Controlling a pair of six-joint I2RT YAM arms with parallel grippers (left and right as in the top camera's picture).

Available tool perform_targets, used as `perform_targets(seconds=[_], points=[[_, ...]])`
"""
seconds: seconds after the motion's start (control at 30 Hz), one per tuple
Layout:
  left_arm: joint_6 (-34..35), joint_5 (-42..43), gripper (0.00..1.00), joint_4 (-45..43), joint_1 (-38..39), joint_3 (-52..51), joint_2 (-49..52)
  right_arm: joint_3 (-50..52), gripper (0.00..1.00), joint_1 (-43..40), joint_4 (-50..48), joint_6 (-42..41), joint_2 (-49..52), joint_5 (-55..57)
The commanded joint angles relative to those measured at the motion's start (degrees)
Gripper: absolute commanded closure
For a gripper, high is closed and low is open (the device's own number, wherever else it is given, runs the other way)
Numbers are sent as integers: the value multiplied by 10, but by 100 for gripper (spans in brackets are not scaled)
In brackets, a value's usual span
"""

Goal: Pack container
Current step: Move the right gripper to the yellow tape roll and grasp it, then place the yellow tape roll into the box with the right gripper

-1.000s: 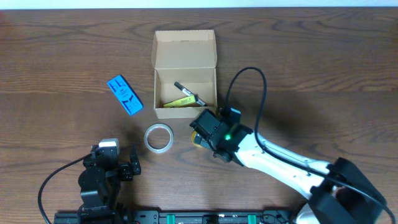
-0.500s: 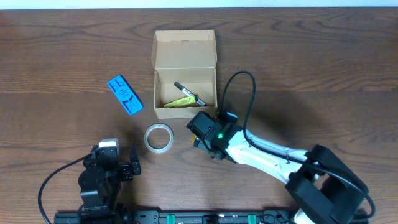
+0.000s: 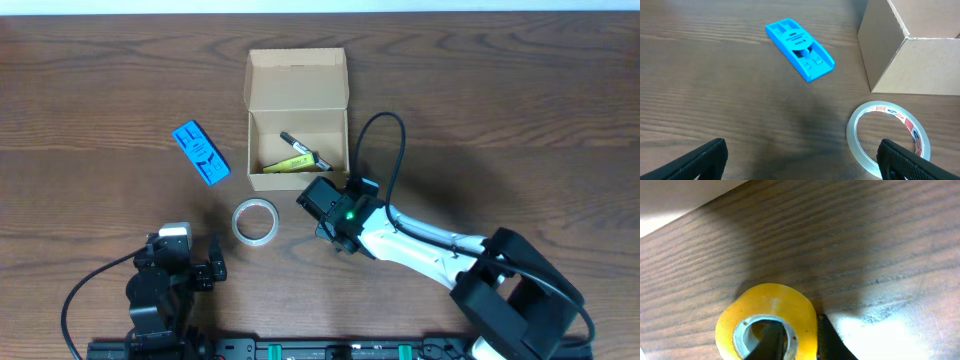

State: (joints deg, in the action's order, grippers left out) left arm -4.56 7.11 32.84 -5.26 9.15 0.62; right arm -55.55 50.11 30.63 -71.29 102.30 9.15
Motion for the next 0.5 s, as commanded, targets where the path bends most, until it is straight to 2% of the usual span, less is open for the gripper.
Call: perform_targets(seconds=[0.0, 0.23, 0.47], points=[[-6, 2, 5, -1, -3, -4, -4, 19, 99, -2, 3, 19, 37, -36], [-6, 2, 4, -1, -3, -4, -4, 10, 99, -9, 76, 88, 7, -33], [-6, 2, 5, -1, -3, -4, -4, 10, 99, 2, 155, 124, -134, -13]])
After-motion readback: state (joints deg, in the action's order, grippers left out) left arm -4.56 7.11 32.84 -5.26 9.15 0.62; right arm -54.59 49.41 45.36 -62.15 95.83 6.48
